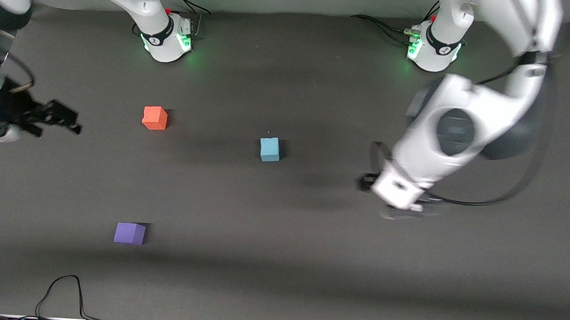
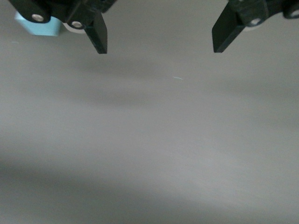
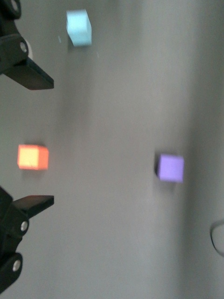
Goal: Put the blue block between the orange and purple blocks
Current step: 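Withdraw the left gripper while the right gripper moves toward the block, then lower the open right gripper over the light-blue block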
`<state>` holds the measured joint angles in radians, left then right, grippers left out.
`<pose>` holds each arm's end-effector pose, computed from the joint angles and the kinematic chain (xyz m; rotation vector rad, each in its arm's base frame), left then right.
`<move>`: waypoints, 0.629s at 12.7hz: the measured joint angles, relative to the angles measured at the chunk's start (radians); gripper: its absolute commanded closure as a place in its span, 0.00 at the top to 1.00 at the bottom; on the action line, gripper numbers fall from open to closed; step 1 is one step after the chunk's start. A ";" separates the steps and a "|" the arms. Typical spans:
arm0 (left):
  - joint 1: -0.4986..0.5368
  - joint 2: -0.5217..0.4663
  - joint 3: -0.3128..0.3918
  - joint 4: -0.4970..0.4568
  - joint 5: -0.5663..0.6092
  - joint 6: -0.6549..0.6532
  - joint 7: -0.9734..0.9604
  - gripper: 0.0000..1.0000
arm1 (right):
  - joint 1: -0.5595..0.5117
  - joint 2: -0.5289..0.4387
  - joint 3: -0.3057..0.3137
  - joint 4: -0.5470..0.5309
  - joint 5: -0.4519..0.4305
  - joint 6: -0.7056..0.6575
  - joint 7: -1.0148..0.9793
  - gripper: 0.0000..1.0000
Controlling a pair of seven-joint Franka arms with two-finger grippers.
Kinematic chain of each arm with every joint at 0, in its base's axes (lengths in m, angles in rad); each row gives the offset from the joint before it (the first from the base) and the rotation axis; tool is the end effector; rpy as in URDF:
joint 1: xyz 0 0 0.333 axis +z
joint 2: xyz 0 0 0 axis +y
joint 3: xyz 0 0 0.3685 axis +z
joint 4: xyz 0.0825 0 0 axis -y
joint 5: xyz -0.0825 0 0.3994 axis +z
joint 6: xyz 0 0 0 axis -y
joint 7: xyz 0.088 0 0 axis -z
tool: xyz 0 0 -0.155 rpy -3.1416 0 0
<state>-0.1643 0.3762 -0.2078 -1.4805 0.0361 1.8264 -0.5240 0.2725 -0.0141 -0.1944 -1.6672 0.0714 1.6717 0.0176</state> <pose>0.6615 -0.2323 0.4589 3.1041 0.2421 -0.0590 0.5706 0.0543 0.5989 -3.0658 -0.0827 -0.0227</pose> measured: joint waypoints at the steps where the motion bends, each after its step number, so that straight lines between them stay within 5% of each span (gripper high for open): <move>1: 0.066 -0.042 -0.001 -0.039 -0.003 -0.024 0.088 1.00 | 0.078 -0.020 0.004 0.003 0.006 -0.015 0.094 1.00; 5: 0.311 -0.160 -0.002 -0.086 -0.023 -0.135 0.446 1.00 | 0.453 -0.021 0.015 0.010 0.012 -0.023 0.443 1.00; 8: 0.420 -0.240 -0.002 -0.089 -0.028 -0.188 0.588 1.00 | 0.581 0.016 0.016 0.013 0.012 -0.011 0.578 1.00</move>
<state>0.2559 0.1362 -0.2095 -1.5699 0.0079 1.6381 0.0642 0.8532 0.0023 -0.1783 -1.6544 0.0838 1.6605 0.5959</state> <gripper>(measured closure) 0.000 0.000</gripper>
